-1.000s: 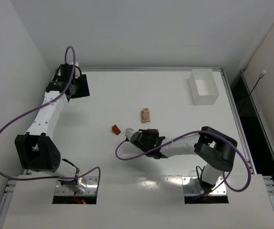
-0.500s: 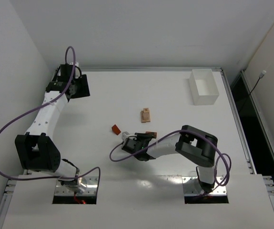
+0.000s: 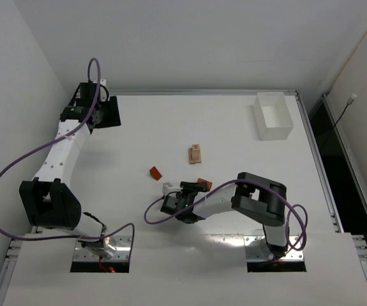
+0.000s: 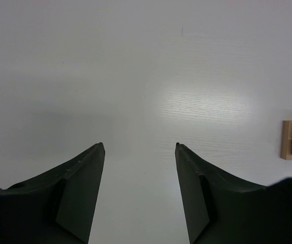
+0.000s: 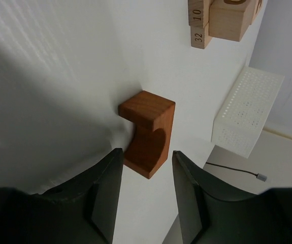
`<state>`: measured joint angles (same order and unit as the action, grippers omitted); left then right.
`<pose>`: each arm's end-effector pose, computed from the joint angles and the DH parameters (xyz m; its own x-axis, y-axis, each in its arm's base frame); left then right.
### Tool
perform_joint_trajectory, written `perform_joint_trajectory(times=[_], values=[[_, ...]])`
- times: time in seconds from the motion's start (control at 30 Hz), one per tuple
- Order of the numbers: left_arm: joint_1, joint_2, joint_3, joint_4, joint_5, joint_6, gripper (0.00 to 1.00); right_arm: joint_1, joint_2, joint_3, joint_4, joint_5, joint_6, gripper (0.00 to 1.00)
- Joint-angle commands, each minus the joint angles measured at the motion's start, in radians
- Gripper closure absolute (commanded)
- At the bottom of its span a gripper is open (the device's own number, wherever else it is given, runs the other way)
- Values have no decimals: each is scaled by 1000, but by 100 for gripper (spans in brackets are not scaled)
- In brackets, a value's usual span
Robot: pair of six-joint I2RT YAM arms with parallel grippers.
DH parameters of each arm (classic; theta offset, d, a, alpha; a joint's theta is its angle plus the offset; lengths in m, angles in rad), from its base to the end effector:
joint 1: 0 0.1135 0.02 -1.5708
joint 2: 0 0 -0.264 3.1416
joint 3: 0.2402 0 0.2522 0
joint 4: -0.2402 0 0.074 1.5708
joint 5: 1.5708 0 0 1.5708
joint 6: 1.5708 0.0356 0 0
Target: Build the wood block tower
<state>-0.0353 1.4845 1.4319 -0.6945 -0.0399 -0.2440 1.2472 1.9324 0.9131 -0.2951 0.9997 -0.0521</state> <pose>0.3253 -0.0101 0.3491 -0.6604 -0.2182 -0.7185 -0.1582 0.9758 -0.1509 0.1290 0.2905 0.0930 -0.2840 -0.9353 -0.2109 -0.4601 0.3259 -0.8259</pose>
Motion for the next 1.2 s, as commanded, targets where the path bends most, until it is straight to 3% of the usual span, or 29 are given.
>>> perform_joint_trajectory(times=[0.0,0.27,0.47,0.53,0.73,0.87,1.0,1.17], values=[[-8,-15,42,-3,6,5,45,24,14,4,-3,22,35,59],[-8,-69,-1,6,-6,15,45,54,14,-5,-2,2,15,60],[-26,-107,32,-3,72,97,44,54,-108,56,-79,77,49,63],[-69,-156,15,-26,81,139,44,38,-134,105,-145,100,80,63],[-305,-277,-160,-71,92,149,44,-20,-249,170,-89,197,31,62],[-397,-368,-295,-105,106,187,44,-185,-327,191,-107,169,64,59],[-469,-386,-381,-115,-12,212,44,-453,-421,167,-145,110,167,58],[-696,-351,-361,-79,-115,325,45,-685,-512,127,-108,-97,158,57]])
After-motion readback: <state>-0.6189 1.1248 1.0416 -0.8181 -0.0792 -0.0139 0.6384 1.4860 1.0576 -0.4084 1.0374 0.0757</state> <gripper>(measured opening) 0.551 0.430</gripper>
